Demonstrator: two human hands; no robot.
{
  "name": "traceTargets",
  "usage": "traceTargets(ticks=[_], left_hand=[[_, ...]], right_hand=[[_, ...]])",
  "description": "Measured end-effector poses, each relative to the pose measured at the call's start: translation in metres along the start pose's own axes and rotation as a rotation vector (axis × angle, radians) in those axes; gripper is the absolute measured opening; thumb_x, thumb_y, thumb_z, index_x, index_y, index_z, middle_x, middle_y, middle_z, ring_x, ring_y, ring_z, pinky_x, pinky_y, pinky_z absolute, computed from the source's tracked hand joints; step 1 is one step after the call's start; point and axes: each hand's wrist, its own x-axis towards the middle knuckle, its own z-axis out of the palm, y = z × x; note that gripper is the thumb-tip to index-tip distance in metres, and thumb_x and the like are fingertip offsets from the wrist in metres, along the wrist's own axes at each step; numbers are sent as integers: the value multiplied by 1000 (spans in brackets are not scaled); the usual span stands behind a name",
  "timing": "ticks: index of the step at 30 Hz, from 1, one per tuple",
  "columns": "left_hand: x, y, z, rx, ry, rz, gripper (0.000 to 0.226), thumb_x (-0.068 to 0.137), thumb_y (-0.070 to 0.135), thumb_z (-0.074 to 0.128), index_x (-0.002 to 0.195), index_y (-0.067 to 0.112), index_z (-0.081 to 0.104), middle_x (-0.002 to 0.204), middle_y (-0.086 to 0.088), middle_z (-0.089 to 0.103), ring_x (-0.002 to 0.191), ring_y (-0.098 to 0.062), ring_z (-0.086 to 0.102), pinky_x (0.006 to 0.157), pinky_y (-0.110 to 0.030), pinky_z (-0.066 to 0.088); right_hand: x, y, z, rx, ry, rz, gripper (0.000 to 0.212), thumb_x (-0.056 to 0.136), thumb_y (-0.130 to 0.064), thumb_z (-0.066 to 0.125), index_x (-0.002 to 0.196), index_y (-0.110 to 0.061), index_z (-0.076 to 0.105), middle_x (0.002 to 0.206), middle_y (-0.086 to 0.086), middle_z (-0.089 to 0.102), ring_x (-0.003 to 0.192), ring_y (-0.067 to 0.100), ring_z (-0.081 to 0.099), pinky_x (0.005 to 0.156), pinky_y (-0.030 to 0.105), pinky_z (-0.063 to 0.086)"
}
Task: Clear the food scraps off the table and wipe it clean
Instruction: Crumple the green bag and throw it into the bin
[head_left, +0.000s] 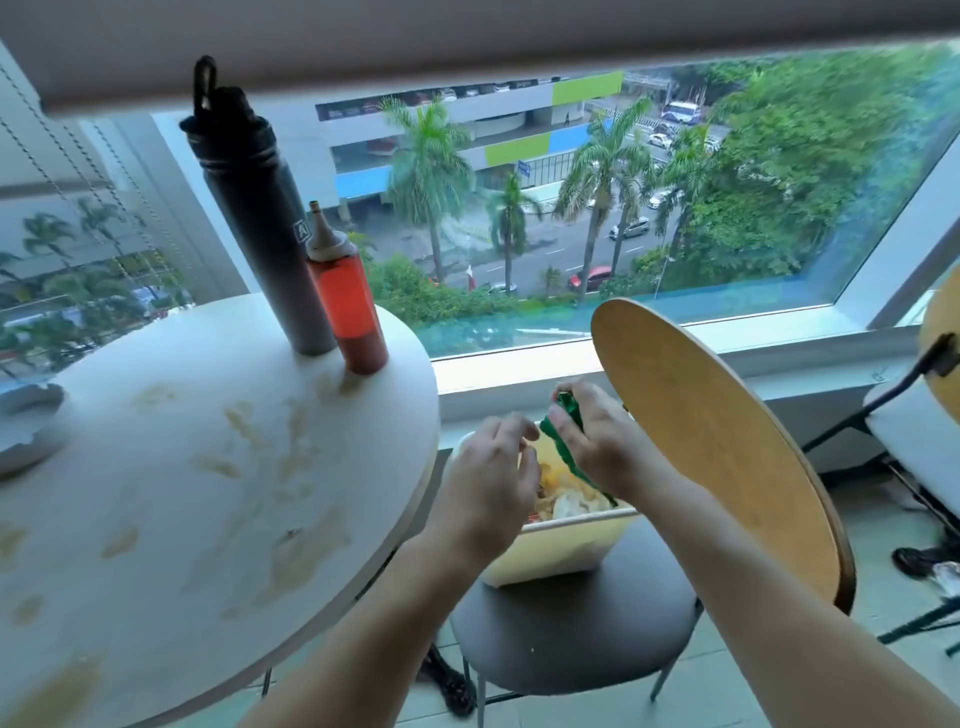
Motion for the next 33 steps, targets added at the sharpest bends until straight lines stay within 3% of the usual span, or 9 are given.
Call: traceTargets(ticks=[2,6,14,16,19,23,29,33], left_hand=[[4,-5,16,1,-61,-45,25,102,26,50,125,25,58,118,6,60,107,-11,57,92,-29,49],[8,-21,39,37,-139,-121,34,104,29,46,137,24,55,133,7,55,120,-10,51,100,-26,45],[11,-47,56,114,-172,-175,34,105,35,45,135,26,56,131,10,53,119,-10,53,98,-27,47],[12,-48,57,122,-171,-178,34,104,35,45,134,25,57,129,9,54,118,-10,53,97,-28,48],[13,-50,57,129,-170,-185,34,104,36,45,134,25,58,128,9,55,117,-11,54,95,-31,49],[13,-47,54,140,-180,-208,33,104,37,45,132,26,59,126,10,56,111,-11,57,91,-33,51],[11,-37,42,194,-211,-216,28,104,40,43,117,26,62,109,7,61,94,-17,60,83,-38,52],[8,-25,27,228,-195,-198,28,104,42,43,108,23,63,99,5,61,86,-18,59,78,-38,52]], right_hand=[[1,22,8,-34,-66,74,24,101,-29,46,124,-21,47,112,7,53,103,26,51,91,44,43],[1,48,22,-46,-129,152,30,97,-30,46,127,-30,41,117,6,48,106,27,46,96,46,39],[9,57,27,102,53,25,29,100,-25,51,125,-30,36,117,3,46,101,22,48,87,40,44],[8,60,29,30,14,-32,33,97,-29,56,125,-28,38,115,1,48,98,20,51,83,41,49],[5,65,36,-144,-198,-40,40,89,-46,63,122,-27,49,114,-5,49,102,15,52,88,36,52],[2,68,42,-312,-459,75,67,79,-69,63,134,-33,52,124,-4,50,115,20,50,98,36,48],[14,50,18,-224,-453,138,89,66,-79,70,143,-43,46,141,-4,52,124,19,54,103,38,48],[18,36,3,-275,-384,124,72,72,-75,69,131,-34,61,133,-5,63,121,18,57,102,37,47]])
